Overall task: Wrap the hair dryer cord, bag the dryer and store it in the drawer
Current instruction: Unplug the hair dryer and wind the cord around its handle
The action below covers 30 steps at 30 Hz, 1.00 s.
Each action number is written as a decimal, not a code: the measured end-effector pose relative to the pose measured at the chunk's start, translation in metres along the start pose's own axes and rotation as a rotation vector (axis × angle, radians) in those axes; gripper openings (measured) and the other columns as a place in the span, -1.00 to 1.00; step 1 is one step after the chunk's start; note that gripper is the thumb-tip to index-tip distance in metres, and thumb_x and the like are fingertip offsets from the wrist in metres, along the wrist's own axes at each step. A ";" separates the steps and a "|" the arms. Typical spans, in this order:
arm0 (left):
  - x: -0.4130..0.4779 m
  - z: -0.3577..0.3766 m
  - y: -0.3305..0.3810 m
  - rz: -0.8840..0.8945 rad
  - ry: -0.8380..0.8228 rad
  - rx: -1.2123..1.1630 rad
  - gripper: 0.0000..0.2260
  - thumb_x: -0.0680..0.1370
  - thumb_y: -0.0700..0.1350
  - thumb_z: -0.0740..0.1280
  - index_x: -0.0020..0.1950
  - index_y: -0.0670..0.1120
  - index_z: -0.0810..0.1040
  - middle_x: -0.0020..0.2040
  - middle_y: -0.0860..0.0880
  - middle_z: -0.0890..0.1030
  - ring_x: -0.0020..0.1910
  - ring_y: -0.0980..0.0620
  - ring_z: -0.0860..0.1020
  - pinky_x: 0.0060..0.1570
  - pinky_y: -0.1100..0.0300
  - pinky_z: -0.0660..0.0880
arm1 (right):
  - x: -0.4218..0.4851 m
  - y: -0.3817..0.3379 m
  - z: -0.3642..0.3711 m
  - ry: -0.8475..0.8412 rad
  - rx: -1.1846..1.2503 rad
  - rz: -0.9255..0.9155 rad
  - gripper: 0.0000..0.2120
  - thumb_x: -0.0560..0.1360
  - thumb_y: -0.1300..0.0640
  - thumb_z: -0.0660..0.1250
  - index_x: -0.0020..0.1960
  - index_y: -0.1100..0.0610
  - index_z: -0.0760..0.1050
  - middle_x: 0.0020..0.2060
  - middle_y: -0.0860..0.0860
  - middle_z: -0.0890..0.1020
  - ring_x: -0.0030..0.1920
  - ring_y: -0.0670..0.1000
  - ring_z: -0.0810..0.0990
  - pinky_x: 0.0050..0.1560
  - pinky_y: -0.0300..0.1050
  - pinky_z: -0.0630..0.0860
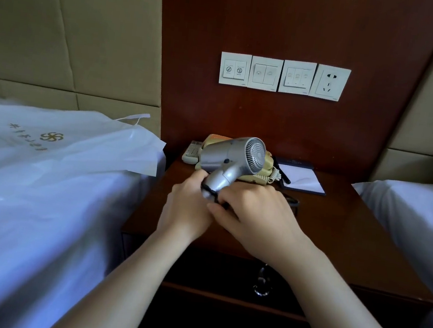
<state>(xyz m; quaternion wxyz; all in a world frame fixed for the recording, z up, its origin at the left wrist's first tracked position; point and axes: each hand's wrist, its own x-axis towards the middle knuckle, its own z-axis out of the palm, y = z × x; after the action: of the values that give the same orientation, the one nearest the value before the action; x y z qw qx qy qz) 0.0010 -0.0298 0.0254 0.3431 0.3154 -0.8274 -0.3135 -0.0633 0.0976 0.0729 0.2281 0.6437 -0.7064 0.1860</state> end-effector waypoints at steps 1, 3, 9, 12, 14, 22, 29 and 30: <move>0.000 0.001 0.002 0.013 -0.002 -0.010 -0.79 0.36 0.19 0.05 -0.29 0.09 0.33 -0.08 -0.13 0.60 -0.02 -0.23 0.55 -0.18 0.10 0.36 | 0.001 -0.001 -0.001 0.002 0.008 -0.008 -0.65 0.45 -0.07 0.15 -0.32 0.17 0.45 -0.42 0.08 0.55 -0.43 0.19 0.50 -0.52 -0.12 0.16; -0.001 0.001 0.007 0.036 0.005 -0.058 -0.68 0.31 0.31 0.00 -0.31 0.12 0.36 -0.09 -0.12 0.61 -0.03 -0.22 0.54 -0.16 0.08 0.39 | 0.001 -0.001 -0.003 -0.031 0.064 -0.008 -0.68 0.51 -0.07 0.12 -0.22 0.15 0.45 -0.32 0.07 0.57 -0.32 0.17 0.52 -0.47 -0.07 0.27; 0.008 -0.011 0.006 0.018 0.141 -0.147 -0.66 0.38 0.32 0.11 -0.29 0.08 0.43 -0.27 -0.07 0.56 -0.11 -0.23 0.55 -0.14 -0.01 0.47 | -0.005 0.004 -0.011 -0.119 0.260 0.069 -0.89 0.57 0.02 0.15 -0.05 -0.04 0.44 -0.26 -0.01 0.55 -0.19 0.17 0.53 -0.20 0.08 0.49; 0.014 -0.023 -0.007 -0.009 0.208 -0.122 -0.67 0.44 0.21 0.11 -0.19 -0.02 0.47 -0.27 -0.09 0.57 -0.19 -0.23 0.53 -0.23 0.04 0.42 | -0.008 0.015 -0.019 -0.108 0.280 0.085 -0.81 0.56 -0.01 0.19 -0.20 -0.01 0.43 -0.36 -0.08 0.51 -0.26 0.08 0.52 -0.23 0.07 0.49; 0.019 -0.032 -0.022 -0.081 0.239 -0.112 -0.66 0.50 0.18 0.14 -0.12 -0.07 0.52 -0.21 -0.17 0.62 -0.20 -0.25 0.56 -0.22 0.02 0.48 | -0.010 0.026 -0.022 -0.086 0.276 0.100 -0.78 0.56 -0.01 0.20 -0.22 0.03 0.46 -0.38 -0.07 0.53 -0.29 0.02 0.52 -0.24 0.06 0.48; 0.019 -0.061 -0.057 -0.318 0.281 -0.192 -0.71 0.56 0.03 0.20 -0.06 -0.16 0.56 -0.35 -0.15 0.56 -0.55 -0.06 0.44 -0.62 0.29 0.32 | -0.028 0.085 -0.013 0.077 0.099 0.377 -0.56 0.54 -0.08 0.20 -0.47 -0.05 0.20 -0.55 -0.06 0.33 -0.38 0.12 0.40 -0.38 -0.04 0.32; 0.013 -0.047 -0.041 -0.366 0.179 -0.345 -0.78 0.58 -0.02 0.18 -0.05 -0.09 0.56 -0.38 -0.12 0.51 -0.57 -0.02 0.37 -0.57 0.31 0.27 | -0.027 0.075 0.015 0.096 -0.138 0.560 -0.65 0.53 -0.18 0.15 -0.17 0.05 0.53 -0.25 0.11 0.62 -0.14 0.26 0.58 -0.34 -0.12 0.25; 0.012 -0.043 -0.037 -0.367 0.176 -0.377 -0.77 0.58 -0.01 0.17 -0.04 -0.09 0.56 -0.38 -0.12 0.50 -0.56 -0.02 0.37 -0.57 0.30 0.27 | -0.027 0.073 0.020 0.069 -0.181 0.552 -0.64 0.54 -0.19 0.15 -0.12 0.05 0.55 -0.23 0.09 0.63 -0.15 0.23 0.59 -0.36 -0.14 0.25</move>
<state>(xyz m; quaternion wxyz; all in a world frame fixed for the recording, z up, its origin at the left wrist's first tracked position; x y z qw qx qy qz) 0.0390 -0.0739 0.0266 0.4037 0.4166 -0.6505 -0.4903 -0.1354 0.1161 0.0431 0.2492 0.3974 -0.8604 0.1992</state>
